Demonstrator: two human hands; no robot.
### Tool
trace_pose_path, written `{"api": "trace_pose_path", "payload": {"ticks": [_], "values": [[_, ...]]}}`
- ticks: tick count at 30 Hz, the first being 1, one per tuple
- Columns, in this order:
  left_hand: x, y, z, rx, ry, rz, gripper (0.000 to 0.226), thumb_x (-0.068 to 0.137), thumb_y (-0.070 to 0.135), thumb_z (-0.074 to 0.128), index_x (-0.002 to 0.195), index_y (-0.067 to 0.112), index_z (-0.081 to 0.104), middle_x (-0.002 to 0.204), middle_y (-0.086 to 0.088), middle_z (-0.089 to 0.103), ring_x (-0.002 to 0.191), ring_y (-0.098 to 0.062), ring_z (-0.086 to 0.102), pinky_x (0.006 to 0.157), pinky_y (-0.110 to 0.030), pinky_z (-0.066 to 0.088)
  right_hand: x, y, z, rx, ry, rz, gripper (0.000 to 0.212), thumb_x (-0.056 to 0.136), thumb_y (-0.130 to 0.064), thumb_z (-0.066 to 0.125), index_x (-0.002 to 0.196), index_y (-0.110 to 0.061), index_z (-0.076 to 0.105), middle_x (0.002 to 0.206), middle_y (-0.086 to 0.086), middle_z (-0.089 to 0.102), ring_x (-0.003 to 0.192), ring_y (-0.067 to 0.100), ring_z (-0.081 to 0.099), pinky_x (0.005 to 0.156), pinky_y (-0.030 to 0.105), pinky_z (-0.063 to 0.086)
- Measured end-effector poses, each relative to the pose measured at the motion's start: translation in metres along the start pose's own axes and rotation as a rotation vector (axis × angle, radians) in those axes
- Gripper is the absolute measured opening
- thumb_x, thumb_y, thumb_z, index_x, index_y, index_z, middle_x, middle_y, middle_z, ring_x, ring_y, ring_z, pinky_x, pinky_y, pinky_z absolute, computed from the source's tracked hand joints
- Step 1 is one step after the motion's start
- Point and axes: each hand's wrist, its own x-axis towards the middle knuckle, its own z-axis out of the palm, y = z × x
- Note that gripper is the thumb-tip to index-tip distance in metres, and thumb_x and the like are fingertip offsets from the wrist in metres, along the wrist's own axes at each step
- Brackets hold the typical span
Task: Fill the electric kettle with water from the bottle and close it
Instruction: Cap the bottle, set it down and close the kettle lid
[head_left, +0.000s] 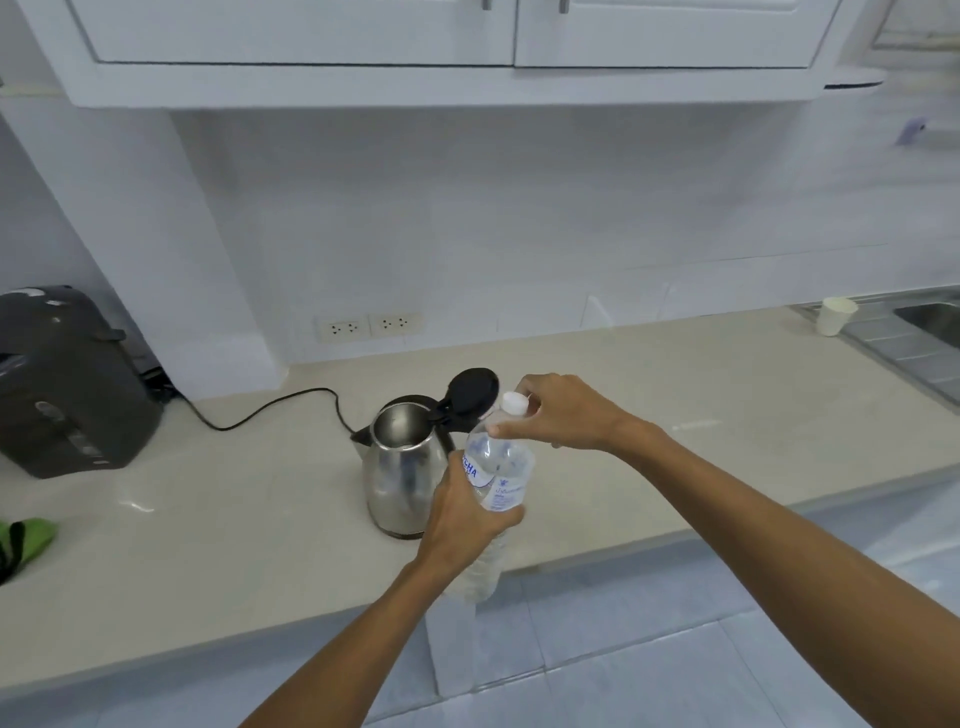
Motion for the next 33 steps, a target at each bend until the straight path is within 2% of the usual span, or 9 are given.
{"api": "trace_pose_path", "payload": {"ticks": [2, 5, 10, 14, 20, 24, 28, 30, 33], "values": [[0.01, 0.011, 0.021, -0.028, -0.025, 0.025, 0.075, 0.066, 0.031, 0.095, 0.121, 0.029, 0.045, 0.111, 0.012, 0.065, 0.1, -0.004, 0.066, 0.073, -0.015, 0.051, -0.003, 0.021, -0.008, 0.059, -0.003, 0.007, 0.06, 0.077, -0.062, 0.08, 0.104, -0.011, 0.063, 0.102, 0.006, 0.069, 0.091, 0.025, 0.066, 0.07, 0.03, 0.049], [0.029, 0.028, 0.052, -0.084, -0.051, 0.054, 0.082, 0.068, 0.03, 0.097, 0.132, 0.027, 0.045, 0.117, 0.012, 0.064, 0.104, -0.003, 0.066, 0.071, -0.009, 0.049, -0.005, 0.052, -0.021, 0.182, -0.031, 0.05, 0.052, 0.076, -0.06, 0.082, 0.106, -0.021, 0.063, 0.107, -0.002, 0.071, 0.097, 0.019, 0.069, 0.072, 0.033, 0.06], [0.071, 0.046, 0.1, -0.144, -0.061, 0.063, 0.086, 0.068, 0.034, 0.097, 0.137, 0.028, 0.045, 0.123, 0.014, 0.061, 0.109, -0.003, 0.065, 0.076, -0.01, 0.047, 0.011, 0.098, -0.046, 0.183, 0.06, 0.043, 0.048, 0.075, -0.056, 0.086, 0.106, -0.026, 0.065, 0.106, -0.009, 0.073, 0.096, 0.011, 0.069, 0.082, 0.031, 0.057], [0.112, 0.054, 0.141, -0.188, -0.034, 0.05, 0.085, 0.066, 0.032, 0.099, 0.133, 0.033, 0.046, 0.126, 0.013, 0.065, 0.113, -0.006, 0.067, 0.086, -0.018, 0.051, 0.037, 0.137, -0.065, 0.172, 0.094, 0.05, 0.045, 0.077, -0.054, 0.085, 0.106, -0.026, 0.064, 0.102, -0.011, 0.071, 0.086, 0.0, 0.063, 0.07, 0.016, 0.046], [0.174, 0.06, 0.193, -0.218, 0.011, 0.013, 0.091, 0.068, 0.023, 0.1, 0.141, 0.027, 0.046, 0.128, 0.01, 0.066, 0.111, -0.007, 0.067, 0.08, -0.002, 0.048, 0.083, 0.191, -0.084, 0.18, 0.129, 0.027, 0.048, 0.077, -0.054, 0.084, 0.11, -0.026, 0.065, 0.105, -0.01, 0.072, 0.096, 0.009, 0.067, 0.081, 0.028, 0.054], [0.205, 0.06, 0.218, -0.209, 0.044, -0.024, 0.091, 0.068, 0.02, 0.1, 0.141, 0.023, 0.045, 0.123, 0.012, 0.063, 0.102, -0.002, 0.065, 0.076, 0.0, 0.046, 0.109, 0.217, -0.092, 0.193, 0.126, 0.024, 0.05, 0.076, -0.055, 0.085, 0.111, -0.025, 0.065, 0.105, -0.008, 0.072, 0.098, 0.014, 0.068, 0.086, 0.037, 0.058], [0.225, 0.06, 0.232, -0.181, 0.099, -0.028, 0.093, 0.067, 0.022, 0.101, 0.142, 0.016, 0.046, 0.127, 0.005, 0.064, 0.108, -0.011, 0.065, 0.079, -0.001, 0.048, 0.128, 0.231, -0.096, 0.173, 0.134, 0.004, 0.052, 0.075, -0.059, 0.084, 0.109, -0.026, 0.064, 0.104, -0.008, 0.071, 0.098, 0.016, 0.068, 0.086, 0.042, 0.057], [0.231, 0.059, 0.235, -0.175, 0.114, -0.015, 0.093, 0.067, 0.02, 0.101, 0.142, 0.017, 0.046, 0.128, 0.004, 0.065, 0.107, -0.006, 0.065, 0.083, -0.001, 0.048, 0.133, 0.235, -0.097, 0.164, 0.135, -0.006, 0.052, 0.074, -0.059, 0.084, 0.109, -0.028, 0.063, 0.103, -0.009, 0.07, 0.098, 0.016, 0.067, 0.086, 0.041, 0.057], [0.234, 0.053, 0.237, -0.166, 0.092, -0.014, 0.091, 0.068, 0.022, 0.1, 0.139, 0.026, 0.044, 0.127, 0.009, 0.062, 0.107, 0.01, 0.063, 0.084, 0.001, 0.045, 0.135, 0.243, -0.096, 0.185, 0.132, -0.005, 0.059, 0.073, -0.058, 0.085, 0.119, -0.03, 0.062, 0.112, -0.01, 0.068, 0.105, 0.015, 0.065, 0.089, 0.038, 0.056]]}}
